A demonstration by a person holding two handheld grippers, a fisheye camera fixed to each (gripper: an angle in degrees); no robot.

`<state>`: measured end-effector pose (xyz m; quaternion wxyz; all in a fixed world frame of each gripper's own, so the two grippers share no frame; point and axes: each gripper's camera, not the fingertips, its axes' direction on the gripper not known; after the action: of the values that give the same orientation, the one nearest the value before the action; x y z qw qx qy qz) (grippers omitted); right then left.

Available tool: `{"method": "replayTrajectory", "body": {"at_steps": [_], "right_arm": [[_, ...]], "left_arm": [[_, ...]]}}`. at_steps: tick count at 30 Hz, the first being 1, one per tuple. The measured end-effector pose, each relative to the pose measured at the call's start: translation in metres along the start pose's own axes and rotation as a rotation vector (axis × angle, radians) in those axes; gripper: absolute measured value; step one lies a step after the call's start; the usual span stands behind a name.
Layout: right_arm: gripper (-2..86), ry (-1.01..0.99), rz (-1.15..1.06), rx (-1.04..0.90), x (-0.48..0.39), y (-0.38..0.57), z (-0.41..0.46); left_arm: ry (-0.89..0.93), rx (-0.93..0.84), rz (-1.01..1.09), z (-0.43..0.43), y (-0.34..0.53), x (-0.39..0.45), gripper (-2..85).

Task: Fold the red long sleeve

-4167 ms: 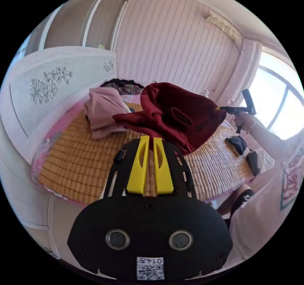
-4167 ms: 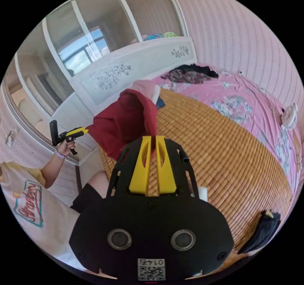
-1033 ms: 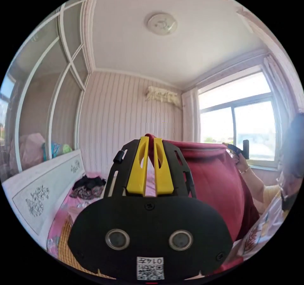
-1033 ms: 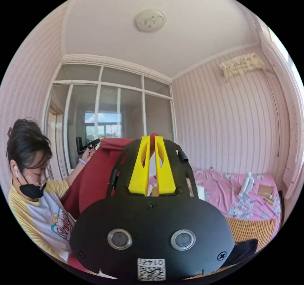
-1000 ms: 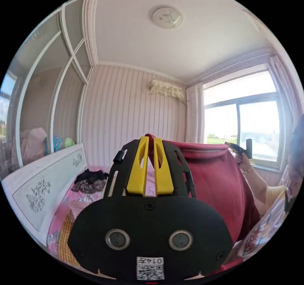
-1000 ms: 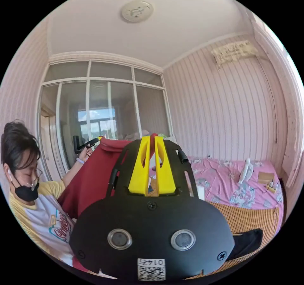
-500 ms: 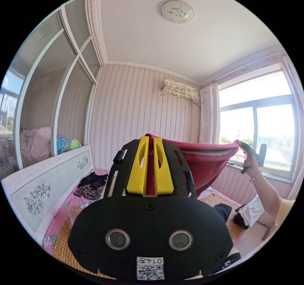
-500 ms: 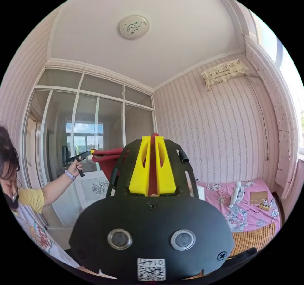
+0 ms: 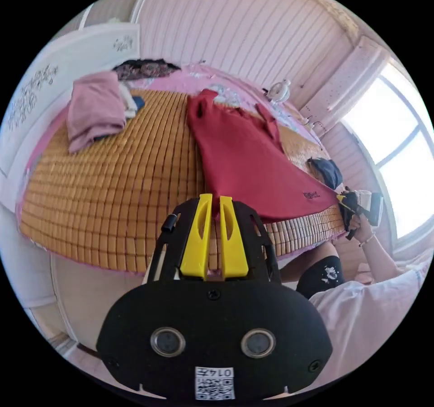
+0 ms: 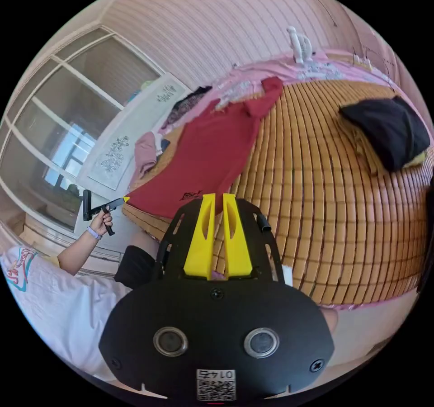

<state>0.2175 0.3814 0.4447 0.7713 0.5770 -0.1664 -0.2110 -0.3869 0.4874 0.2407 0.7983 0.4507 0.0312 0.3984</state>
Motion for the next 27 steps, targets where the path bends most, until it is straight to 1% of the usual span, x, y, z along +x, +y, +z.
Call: {"method": "replayTrajectory", "body": {"at_steps": [1,3,6,11,15,18,20,23,25,27], "right_arm": [[1.8,0.013,0.032,-0.04,0.005,0.007,0.013],[1.9,0.043,0.076,-0.156,0.01,0.025,0.05],[2.0,0.14,0.029,-0.217,0.002,0.033,0.066],[2.1,0.113,0.009,-0.291,-0.008,0.034,0.077],[2.4,0.169,-0.082,-0.388,-0.03,0.043,0.094],[2.9,0.196,-0.107,-0.44,-0.04,0.051,0.106],[3.4,0.196,-0.097,-0.459,-0.042,0.056,0.112],[4.6,0.227,-0.087,-0.437,-0.046,0.06,0.112],[5.0,0.252,-0.083,-0.406,-0.049,0.063,0.108],[5.6,0.273,-0.087,-0.365,-0.054,0.071,0.1]], "left_arm": [[0.033,-0.076,-0.093,0.028,0.014,-0.015,2.0],[0.068,-0.146,-0.171,0.056,0.028,-0.029,2.1],[-0.037,-0.223,-0.131,0.076,0.035,-0.037,2.3],[-0.056,-0.226,-0.12,0.082,0.027,-0.052,2.6],[-0.105,-0.278,-0.083,0.093,0.027,-0.059,2.8],[-0.103,-0.298,-0.083,0.101,0.033,-0.065,3.4],[-0.102,-0.295,-0.094,0.105,0.037,-0.069,3.9],[-0.065,-0.252,-0.15,0.107,0.041,-0.079,5.9],[-0.031,-0.156,-0.164,0.099,0.044,-0.083,7.5],[-0.027,-0.138,-0.165,0.095,0.045,-0.086,7.9]]}}
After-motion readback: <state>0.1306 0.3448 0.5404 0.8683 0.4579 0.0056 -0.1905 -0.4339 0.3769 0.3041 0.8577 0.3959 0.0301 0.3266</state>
